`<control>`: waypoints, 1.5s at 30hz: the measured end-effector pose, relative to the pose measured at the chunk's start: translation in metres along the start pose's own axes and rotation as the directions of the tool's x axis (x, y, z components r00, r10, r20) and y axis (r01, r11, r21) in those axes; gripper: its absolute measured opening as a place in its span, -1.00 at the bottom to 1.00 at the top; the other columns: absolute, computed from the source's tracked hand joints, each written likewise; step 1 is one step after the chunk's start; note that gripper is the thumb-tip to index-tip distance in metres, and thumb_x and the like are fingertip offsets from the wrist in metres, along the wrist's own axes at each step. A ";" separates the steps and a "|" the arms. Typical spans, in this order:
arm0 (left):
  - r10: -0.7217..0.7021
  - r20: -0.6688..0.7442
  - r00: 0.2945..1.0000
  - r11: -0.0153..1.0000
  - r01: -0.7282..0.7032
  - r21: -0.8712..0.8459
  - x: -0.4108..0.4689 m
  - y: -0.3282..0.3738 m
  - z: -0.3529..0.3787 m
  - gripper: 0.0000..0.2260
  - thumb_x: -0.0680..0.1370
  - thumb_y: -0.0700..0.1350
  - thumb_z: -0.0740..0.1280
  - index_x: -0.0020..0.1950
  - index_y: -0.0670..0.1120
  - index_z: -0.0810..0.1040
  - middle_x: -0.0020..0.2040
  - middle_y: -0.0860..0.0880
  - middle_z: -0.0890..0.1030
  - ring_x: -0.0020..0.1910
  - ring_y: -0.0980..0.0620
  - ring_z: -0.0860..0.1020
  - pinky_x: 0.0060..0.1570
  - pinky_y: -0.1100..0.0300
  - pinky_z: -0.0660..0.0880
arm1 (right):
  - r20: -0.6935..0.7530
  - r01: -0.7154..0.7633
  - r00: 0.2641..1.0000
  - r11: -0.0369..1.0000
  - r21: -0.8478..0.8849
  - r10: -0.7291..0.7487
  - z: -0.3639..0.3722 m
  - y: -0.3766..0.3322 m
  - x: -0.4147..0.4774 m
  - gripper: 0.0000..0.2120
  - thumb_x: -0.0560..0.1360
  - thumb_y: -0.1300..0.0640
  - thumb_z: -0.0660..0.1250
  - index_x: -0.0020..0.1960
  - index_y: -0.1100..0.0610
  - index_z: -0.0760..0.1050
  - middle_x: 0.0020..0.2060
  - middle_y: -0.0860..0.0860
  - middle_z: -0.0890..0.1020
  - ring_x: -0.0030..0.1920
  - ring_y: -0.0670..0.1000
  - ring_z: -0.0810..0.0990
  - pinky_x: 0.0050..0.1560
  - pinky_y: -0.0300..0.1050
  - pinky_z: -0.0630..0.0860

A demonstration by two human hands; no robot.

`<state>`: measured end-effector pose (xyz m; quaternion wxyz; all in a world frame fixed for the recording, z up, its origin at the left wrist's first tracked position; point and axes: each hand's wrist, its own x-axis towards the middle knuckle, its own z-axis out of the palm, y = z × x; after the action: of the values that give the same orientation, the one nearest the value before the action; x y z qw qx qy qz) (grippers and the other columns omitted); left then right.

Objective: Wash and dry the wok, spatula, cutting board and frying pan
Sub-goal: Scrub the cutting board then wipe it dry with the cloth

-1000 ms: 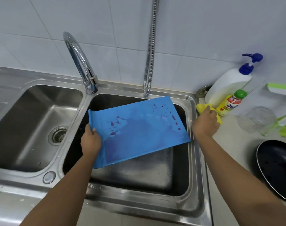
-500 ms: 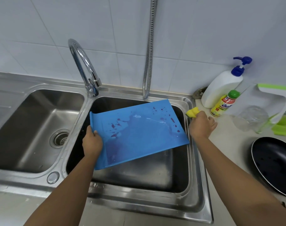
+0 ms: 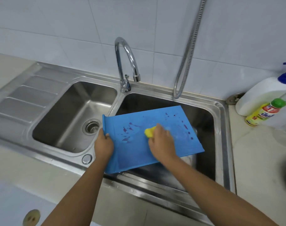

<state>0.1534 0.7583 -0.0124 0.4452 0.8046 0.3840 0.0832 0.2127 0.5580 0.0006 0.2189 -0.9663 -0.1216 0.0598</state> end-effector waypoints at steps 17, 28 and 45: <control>-0.037 0.025 0.999 0.995 0.035 0.093 0.005 -0.020 -0.033 -0.68 0.63 -0.16 0.08 0.39 0.02 0.32 0.06 -0.08 0.56 -0.02 -0.13 0.53 0.00 -0.05 0.49 | 0.174 0.180 0.965 0.979 0.096 -0.195 0.074 -0.026 -0.040 -0.42 0.61 -0.12 0.16 0.57 -0.14 0.05 0.58 0.09 -0.02 0.39 0.22 0.19 0.41 0.08 0.22; -0.013 0.181 0.983 0.999 0.022 -0.049 0.004 -0.023 -0.044 -0.63 0.68 0.04 0.03 0.50 0.10 0.18 0.16 0.00 0.54 -0.06 0.07 0.54 -0.04 0.05 0.46 | 0.169 -0.066 0.984 0.997 0.050 0.057 0.061 0.008 -0.001 -0.51 0.64 -0.05 0.12 0.54 -0.21 0.12 0.59 0.02 -0.02 0.42 0.24 0.17 0.41 0.09 0.21; -0.046 0.119 0.992 0.999 0.045 0.016 0.003 -0.005 -0.030 -0.57 0.68 0.08 0.01 0.56 0.15 0.09 0.09 0.04 0.51 -0.03 0.01 0.48 -0.03 0.11 0.36 | 0.220 0.092 0.967 0.982 0.163 -0.127 0.080 -0.035 -0.016 -0.49 0.63 0.12 0.15 0.52 -0.21 0.18 0.58 0.06 0.04 0.35 0.27 0.26 0.37 0.06 0.29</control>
<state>0.1384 0.7817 0.0011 0.4639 0.8021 0.3754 0.0221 0.1760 0.6173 -0.0552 0.2793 -0.9252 -0.1944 0.1680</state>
